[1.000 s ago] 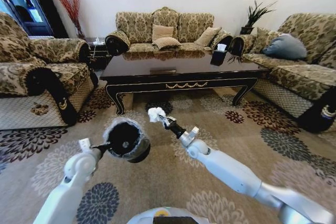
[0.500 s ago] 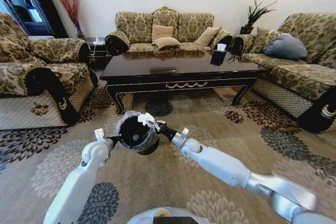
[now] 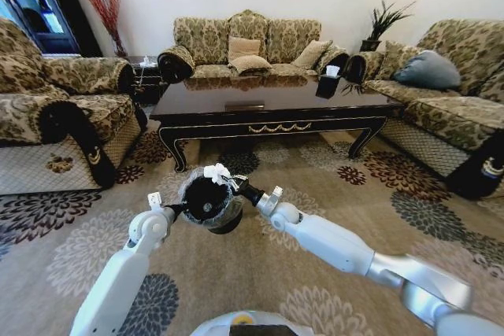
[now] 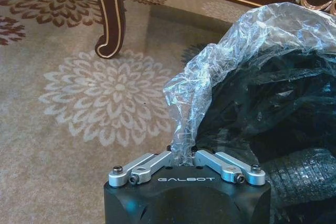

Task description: Move to the front of the table and pick up the trash from the floor, then place it into the trash bin.

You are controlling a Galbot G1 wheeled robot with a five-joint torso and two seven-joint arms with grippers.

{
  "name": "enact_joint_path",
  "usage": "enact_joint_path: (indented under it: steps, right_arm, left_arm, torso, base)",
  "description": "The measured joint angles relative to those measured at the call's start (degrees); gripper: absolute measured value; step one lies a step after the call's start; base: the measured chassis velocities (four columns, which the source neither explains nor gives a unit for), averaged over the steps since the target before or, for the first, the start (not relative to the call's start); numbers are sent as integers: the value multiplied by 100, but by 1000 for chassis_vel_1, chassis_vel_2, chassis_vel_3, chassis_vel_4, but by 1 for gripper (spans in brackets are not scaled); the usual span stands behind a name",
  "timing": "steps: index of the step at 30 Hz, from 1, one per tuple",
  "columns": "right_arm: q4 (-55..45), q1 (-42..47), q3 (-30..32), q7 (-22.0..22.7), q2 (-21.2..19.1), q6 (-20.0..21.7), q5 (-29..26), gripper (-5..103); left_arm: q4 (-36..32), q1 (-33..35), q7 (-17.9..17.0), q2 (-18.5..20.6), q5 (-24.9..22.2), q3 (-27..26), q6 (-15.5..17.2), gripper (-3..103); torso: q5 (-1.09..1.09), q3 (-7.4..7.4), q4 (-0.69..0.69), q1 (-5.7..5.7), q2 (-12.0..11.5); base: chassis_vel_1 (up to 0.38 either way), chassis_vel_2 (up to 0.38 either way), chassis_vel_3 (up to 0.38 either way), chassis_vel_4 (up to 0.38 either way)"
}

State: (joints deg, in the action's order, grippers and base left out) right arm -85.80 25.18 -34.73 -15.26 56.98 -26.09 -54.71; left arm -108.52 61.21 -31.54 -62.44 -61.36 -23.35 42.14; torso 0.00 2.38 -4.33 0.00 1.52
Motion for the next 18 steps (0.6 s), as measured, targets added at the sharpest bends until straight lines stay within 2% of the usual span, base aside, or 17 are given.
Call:
enact_joint_path:
  steps: [6, 7, 9, 12, 15, 18]
  right_arm:
    - [-1, 139, -97, 5, -13, -57, 155, 0]
    - [-2, 160, -114, 7, -17, -71, 183, 5]
    - [-4, 176, -122, 9, -20, -74, 197, 5]
    - [-10, 200, -132, 12, -25, -73, 217, 21]
    - [-2, 203, -133, 9, -20, -74, 245, 27]
    - [27, 203, -133, -11, -10, -87, 276, 43]
  left_arm:
    - [-62, 33, 1, 3, -3, -36, 0, 1]
    - [-73, 39, 1, 2, -3, -47, 0, 1]
    - [-80, 45, 2, 3, -3, -53, 0, 1]
    - [-103, 79, 2, 2, -2, -70, 0, 1]
    - [-142, 111, 6, 9, -1, -81, 0, 1]
    - [-158, 125, 16, 33, -1, -108, 0, 1]
  torso:
    - [0, 0, 0, 0, 0]
    - [0, 0, 0, 0, 0]
    - [0, 0, 0, 0, 0]
    - [0, 0, 0, 0, 0]
    - [0, 0, 0, 0, 0]
    - [0, 0, 0, 0, 0]
  base:
    - [0, 0, 0, 0]
    - [0, 0, 0, 0]
    - [0, 0, 0, 0]
    - [0, 0, 0, 0]
    - [0, 0, 0, 0]
    - [0, 0, 0, 0]
